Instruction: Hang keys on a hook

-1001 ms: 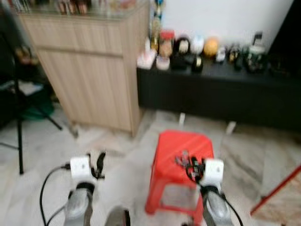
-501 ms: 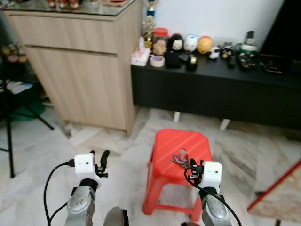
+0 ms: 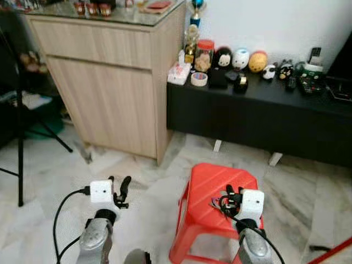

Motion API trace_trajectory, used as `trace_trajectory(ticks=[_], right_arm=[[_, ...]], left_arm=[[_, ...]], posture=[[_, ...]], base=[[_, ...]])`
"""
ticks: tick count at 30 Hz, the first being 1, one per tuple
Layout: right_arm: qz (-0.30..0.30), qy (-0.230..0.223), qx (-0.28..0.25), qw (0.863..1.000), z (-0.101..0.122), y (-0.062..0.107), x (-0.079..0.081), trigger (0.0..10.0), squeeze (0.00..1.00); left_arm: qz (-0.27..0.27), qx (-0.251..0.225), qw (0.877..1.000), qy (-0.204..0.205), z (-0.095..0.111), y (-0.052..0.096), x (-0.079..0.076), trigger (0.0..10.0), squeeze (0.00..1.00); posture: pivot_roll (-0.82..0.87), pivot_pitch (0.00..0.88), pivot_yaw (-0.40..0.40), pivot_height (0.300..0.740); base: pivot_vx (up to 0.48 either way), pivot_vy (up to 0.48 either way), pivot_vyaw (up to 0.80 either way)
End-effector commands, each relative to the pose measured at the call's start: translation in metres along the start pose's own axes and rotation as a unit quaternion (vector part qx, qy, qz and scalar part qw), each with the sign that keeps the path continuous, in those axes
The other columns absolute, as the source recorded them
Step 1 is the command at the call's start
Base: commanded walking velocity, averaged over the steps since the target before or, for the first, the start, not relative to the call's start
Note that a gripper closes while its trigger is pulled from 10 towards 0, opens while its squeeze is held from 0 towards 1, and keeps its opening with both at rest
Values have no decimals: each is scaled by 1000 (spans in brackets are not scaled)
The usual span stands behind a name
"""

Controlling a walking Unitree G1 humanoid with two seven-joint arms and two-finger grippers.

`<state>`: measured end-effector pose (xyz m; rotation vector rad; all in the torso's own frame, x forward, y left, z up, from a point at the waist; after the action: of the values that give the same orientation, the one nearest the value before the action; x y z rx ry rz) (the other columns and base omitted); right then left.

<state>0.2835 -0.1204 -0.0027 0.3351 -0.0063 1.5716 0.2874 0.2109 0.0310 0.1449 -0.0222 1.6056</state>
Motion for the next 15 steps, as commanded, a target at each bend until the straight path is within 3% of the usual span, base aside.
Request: trace_trajectory(ticks=[1, 7, 15], right_arm=[[-21, 4, 12, 1000, -4, 3, -15, 10000, 0], [-19, 5, 25, 999, -8, 4, -15, 10000, 0], [-33, -13, 90, 995, -28, 8, -18, 10000, 0]], left_arm=[[-13, -3, 1000, 10, 3, -3, -11, 10000, 0], [-17, -2, 1000, 8, 3, -4, -14, 10000, 0], [-18, 0, 1000, 5, 2, -4, -14, 10000, 0]], posture=[[56, 17, -53, 646], [56, 19, -52, 646], [57, 20, -51, 646]], base=[[311, 0, 0], [289, 0, 0], [0, 0, 0]])
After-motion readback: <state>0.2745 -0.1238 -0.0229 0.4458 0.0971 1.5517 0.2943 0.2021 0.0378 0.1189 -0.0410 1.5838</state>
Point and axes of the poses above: a point about 5 cm out from each wrist's last joint towards the gripper, its own y axis pointing back from the gripper into the wrist, its own z axis along the axis of the wrist's last joint, x = y × z, the point moved 2 cm from there along -y, pointing out of the wrist towards the gripper, and after that the axes turned 7 degrees about -y, right-handed, at the moved point
